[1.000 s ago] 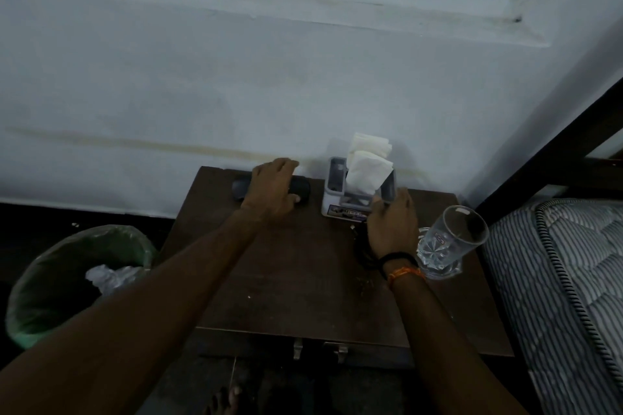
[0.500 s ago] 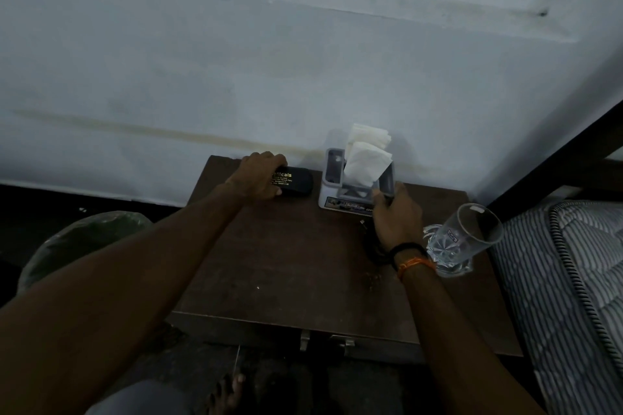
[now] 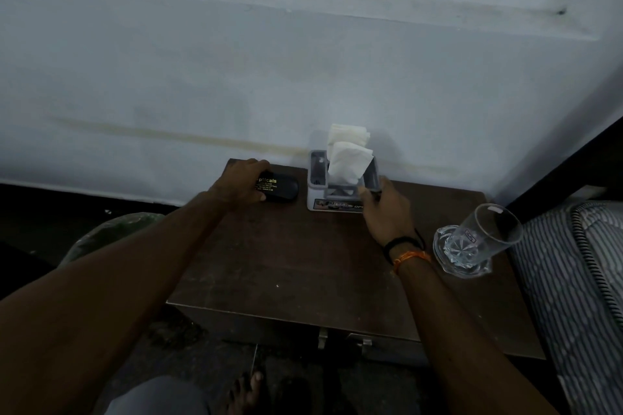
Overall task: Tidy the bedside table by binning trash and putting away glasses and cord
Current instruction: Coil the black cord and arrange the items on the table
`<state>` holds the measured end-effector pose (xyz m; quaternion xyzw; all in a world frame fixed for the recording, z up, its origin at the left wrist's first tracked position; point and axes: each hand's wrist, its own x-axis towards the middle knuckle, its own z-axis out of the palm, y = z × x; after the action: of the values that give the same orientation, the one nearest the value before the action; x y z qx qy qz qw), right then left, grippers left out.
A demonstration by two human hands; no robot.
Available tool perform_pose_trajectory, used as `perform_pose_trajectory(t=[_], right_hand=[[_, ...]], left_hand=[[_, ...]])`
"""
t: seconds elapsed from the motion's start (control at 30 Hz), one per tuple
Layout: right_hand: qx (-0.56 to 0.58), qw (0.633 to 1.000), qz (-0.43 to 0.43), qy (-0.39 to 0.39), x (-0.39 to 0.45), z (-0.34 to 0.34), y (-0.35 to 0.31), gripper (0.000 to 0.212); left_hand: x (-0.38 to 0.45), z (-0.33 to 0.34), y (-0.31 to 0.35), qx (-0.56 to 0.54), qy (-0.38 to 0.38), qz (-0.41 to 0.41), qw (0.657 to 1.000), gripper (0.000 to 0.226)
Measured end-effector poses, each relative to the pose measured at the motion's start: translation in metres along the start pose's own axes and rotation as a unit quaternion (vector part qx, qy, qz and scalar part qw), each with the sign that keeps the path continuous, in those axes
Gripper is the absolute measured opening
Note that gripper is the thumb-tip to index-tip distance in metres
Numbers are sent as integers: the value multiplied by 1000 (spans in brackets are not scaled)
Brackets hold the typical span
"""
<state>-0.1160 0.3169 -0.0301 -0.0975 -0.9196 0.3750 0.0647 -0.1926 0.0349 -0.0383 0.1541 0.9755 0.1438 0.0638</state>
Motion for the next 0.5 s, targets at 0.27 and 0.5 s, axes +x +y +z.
perform_pose_trajectory(t=[0.27,0.5], right_hand=[[-49,997,8,65,-6,6,-9,38],[-75,992,8,99,-13,4,-15,34]], left_hand=[[0,1,-8,-14,11,-5,1000,62],[2,1,-9,-15,11,-4,1000,62]])
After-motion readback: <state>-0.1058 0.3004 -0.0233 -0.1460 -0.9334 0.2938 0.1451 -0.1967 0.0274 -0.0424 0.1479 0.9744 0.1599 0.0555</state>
